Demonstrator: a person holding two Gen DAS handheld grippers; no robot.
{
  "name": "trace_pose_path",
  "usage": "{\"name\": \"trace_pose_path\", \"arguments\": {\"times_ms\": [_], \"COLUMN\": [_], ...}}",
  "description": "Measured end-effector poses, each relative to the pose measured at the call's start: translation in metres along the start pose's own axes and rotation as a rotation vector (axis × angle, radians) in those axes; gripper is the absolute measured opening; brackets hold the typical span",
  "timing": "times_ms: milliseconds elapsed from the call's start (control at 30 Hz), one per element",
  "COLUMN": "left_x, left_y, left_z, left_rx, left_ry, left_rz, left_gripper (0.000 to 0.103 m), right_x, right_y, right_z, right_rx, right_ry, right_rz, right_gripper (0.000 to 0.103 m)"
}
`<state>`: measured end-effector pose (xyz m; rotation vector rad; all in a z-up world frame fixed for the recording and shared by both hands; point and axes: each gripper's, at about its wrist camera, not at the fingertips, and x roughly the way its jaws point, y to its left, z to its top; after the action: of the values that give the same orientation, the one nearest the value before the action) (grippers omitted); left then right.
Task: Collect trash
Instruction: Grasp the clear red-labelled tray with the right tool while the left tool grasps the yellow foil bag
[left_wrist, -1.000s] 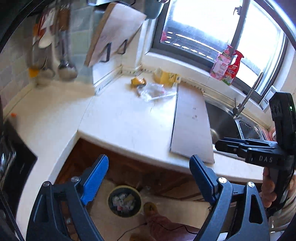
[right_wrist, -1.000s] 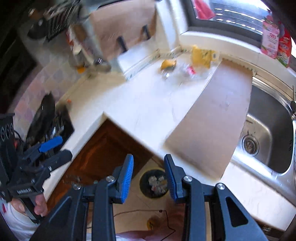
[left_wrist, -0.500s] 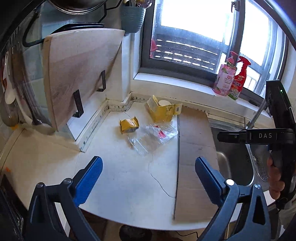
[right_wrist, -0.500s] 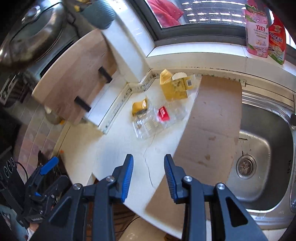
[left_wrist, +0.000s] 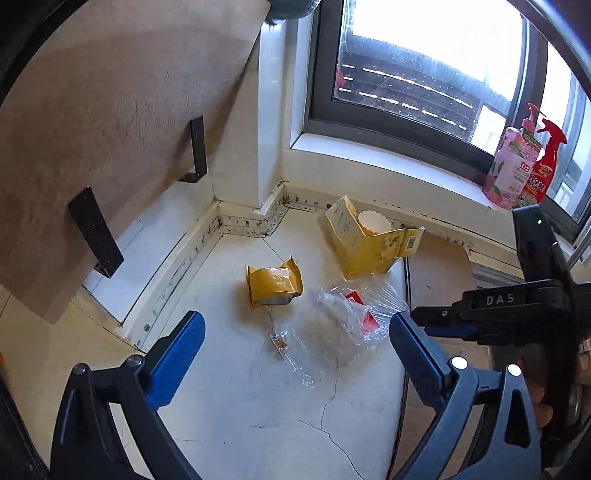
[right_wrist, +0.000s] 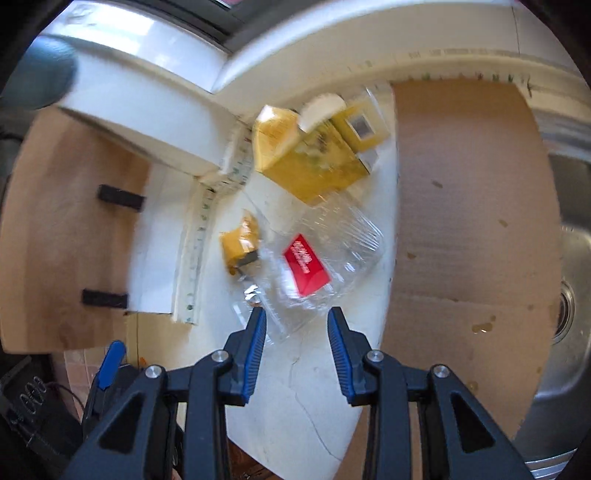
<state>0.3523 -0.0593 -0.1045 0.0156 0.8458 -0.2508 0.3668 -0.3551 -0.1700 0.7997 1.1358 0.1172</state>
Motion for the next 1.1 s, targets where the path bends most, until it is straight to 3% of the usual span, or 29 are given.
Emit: {"name": "trace_pose_path", "arguments": {"times_ms": [267, 400, 467, 567, 833, 1100], "left_x": [0.029, 0.034, 0.036, 0.035, 0.035, 0.039], "left_y": [0.015, 0.020, 0.022, 0.025, 0.031, 0.031], "left_z": [-0.007, -0.011, -0.012, -0.013, -0.008, -0.005], "left_rx": [-0.028, -0.039, -0.045, -0.048, -0.058, -0.054], "left_ry": [0.042, 0.053, 0.056, 0.057, 0.052, 0.056], "left_rz": [0.009, 0.009, 0.008, 0.006, 0.014, 0.008], "left_gripper": [0.099, 0.099, 0.099, 0.099, 0.099, 0.099], "right_x": [0.050, 0.057, 0.057, 0.055, 0.064, 0.078], "right_y": [-0.019, -0.023, -0.024, -0.024, -0.011, 0.004], "right_z": [0.007, -0.002, -0.008, -0.019, -0.020, -0.011], "right_rx": [0.107, 0.171, 0.184, 0.189, 0.173, 0.163], "right_ry": [0.076, 0.097, 0.087, 0.069, 0.060, 0.010], "right_rz": [-0.010, 0.033, 0.037, 0.031, 0.047, -0.047], "right_gripper": [0.035, 0.035, 0.035, 0.043, 0.044, 0.043]}}
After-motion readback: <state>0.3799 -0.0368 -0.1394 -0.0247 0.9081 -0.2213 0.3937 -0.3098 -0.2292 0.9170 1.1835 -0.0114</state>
